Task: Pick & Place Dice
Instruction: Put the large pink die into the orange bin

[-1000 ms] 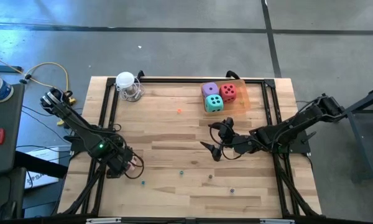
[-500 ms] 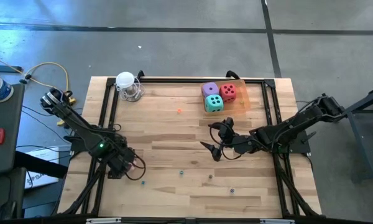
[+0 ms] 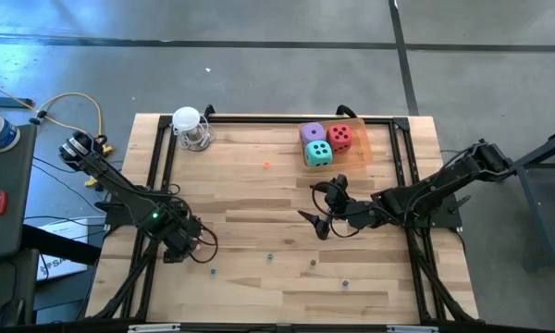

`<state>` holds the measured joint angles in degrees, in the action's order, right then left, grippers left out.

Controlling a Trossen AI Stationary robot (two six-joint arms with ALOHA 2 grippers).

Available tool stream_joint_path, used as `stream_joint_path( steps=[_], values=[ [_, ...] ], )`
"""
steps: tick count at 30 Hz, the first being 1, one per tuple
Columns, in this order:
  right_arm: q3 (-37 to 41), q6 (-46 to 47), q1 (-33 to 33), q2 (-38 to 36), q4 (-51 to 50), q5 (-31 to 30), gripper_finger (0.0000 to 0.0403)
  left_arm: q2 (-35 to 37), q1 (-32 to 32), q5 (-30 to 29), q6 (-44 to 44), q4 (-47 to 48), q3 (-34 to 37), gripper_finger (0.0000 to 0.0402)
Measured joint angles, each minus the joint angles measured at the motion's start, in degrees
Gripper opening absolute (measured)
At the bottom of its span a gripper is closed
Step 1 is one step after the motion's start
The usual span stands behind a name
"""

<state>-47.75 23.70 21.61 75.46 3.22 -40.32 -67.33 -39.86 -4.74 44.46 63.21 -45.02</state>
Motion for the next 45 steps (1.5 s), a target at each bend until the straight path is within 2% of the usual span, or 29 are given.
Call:
stream_joint_path(
  steps=[4, 19, 27, 32, 37, 42, 45],
  values=[
    [0.01, 0.0, 0.0, -0.01, -0.02, 0.0, 0.0398, 0.0, 0.0, 0.16, -4.01, 0.27, 0.04, 0.04],
    [0.0, 0.02, -0.02, 0.0, 0.0, 0.0, 0.0398, 0.16, 0.54, 0.7, -7.2, -0.32, -0.17, 0.0364],
    [0.01, 0.01, -0.02, 0.0, 0.0, 0.0, 0.0398, 4.3, 3.32, -0.16, -12.53, -3.07, -0.24, 0.0362],
    [0.0, 0.21, -0.02, 0.0, 0.0, 0.0, 0.0398, 9.44, 5.01, -0.74, -21.95, -12.17, -0.24, 0.0362],
    [0.0, 0.48, -0.02, 0.0, 0.69, 0.76, 0.0398, 14.3, 9.84, -4.52, -34.95, -28.49, -0.33, 0.0362],
    [0.0, -0.1, 0.02, 0.02, 2.08, 2.69, 0.0398, 14.11, 16.12, -4.76, -44.25, -44.77, -0.37, 0.0362],
    [0.0, -1.26, 0.02, 0.02, 2.67, 2.84, 0.0398, 11.99, 19.17, -1.95, -49.18, -52.86, -0.37, 0.0362]
  ],
)
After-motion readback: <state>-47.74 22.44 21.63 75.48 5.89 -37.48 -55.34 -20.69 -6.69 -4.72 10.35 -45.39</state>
